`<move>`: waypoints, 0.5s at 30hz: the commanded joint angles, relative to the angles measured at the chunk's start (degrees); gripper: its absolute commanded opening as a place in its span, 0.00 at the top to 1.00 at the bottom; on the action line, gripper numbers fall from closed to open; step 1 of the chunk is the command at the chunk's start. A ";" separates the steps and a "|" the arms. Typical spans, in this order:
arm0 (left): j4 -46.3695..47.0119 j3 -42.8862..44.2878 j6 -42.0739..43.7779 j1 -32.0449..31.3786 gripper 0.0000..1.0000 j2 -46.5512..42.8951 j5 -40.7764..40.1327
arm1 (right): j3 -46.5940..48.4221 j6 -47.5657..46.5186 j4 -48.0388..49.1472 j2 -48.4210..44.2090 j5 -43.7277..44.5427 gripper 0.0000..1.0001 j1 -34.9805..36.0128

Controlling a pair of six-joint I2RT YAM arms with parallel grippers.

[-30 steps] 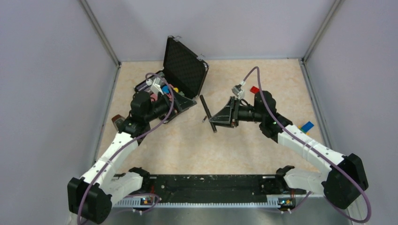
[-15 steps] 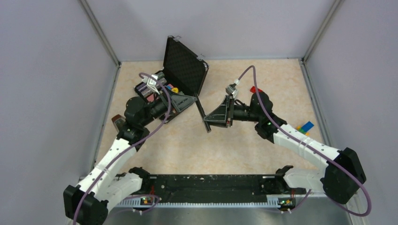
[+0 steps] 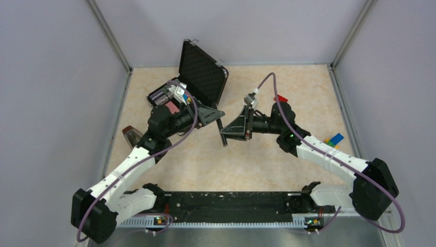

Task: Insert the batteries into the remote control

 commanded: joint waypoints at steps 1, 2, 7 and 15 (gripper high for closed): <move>2.97 1.68 2.46 -1.49 0.45 0.28 -0.73 | 2.31 -0.35 3.29 -0.13 0.98 0.64 0.91; 3.06 1.83 2.80 -1.64 0.49 0.51 -0.59 | 2.39 -0.49 3.08 -0.17 0.98 0.64 0.91; 1.96 2.76 4.78 -1.91 0.78 1.51 -0.33 | 2.22 -1.35 1.64 -0.39 1.49 0.64 0.91; -5.66 5.26 12.94 -2.12 1.00 1.34 -1.31 | 4.67 -8.36 -8.54 -2.20 4.28 0.25 0.98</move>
